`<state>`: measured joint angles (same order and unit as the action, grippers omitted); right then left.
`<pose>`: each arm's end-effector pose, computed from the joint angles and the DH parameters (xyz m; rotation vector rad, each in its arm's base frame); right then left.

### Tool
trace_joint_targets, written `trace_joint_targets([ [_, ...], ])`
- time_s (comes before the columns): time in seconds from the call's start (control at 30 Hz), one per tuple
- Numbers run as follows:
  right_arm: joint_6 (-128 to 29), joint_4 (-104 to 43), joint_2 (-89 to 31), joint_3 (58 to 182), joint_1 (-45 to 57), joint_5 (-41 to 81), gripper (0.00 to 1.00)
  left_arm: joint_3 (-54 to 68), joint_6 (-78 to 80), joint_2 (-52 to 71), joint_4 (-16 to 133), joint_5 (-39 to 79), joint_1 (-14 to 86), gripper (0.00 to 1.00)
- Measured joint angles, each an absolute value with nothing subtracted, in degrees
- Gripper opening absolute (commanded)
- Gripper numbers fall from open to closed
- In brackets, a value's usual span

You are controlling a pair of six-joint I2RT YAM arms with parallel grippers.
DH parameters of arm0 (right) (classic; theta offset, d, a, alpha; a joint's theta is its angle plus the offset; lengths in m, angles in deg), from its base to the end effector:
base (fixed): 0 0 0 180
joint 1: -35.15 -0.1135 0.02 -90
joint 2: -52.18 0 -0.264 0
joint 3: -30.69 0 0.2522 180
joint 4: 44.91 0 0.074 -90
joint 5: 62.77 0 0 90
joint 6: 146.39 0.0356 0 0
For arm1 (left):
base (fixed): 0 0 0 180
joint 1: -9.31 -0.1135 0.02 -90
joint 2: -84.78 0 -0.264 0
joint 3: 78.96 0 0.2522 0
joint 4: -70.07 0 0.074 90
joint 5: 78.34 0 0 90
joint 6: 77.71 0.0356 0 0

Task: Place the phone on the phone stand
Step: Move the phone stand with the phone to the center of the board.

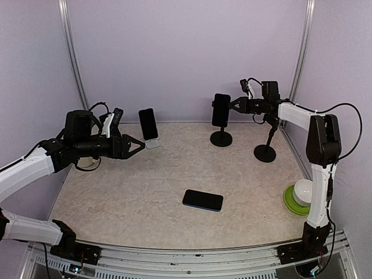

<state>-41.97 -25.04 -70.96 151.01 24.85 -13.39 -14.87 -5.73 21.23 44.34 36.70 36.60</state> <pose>0.4971 0.1139 0.2832 -0.4067 1.9497 0.9747 0.2159 -0.1284 0.3070 0.4588 2.0428 -0.9317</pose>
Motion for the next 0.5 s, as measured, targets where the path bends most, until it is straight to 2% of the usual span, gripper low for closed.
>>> trace_joint_targets([
  [0.33, -42.82, -27.03, -70.93, 149.77, 24.83, -14.14, 0.21, -15.09, -5.75, 21.39, 44.34, 36.7, 36.6, 0.99],
  [0.5, -43.07, -27.29, -70.93, 149.68, 24.83, -14.57, 0.37, -15.11, -5.75, 21.43, 44.36, 36.72, 36.6, 0.99],
])
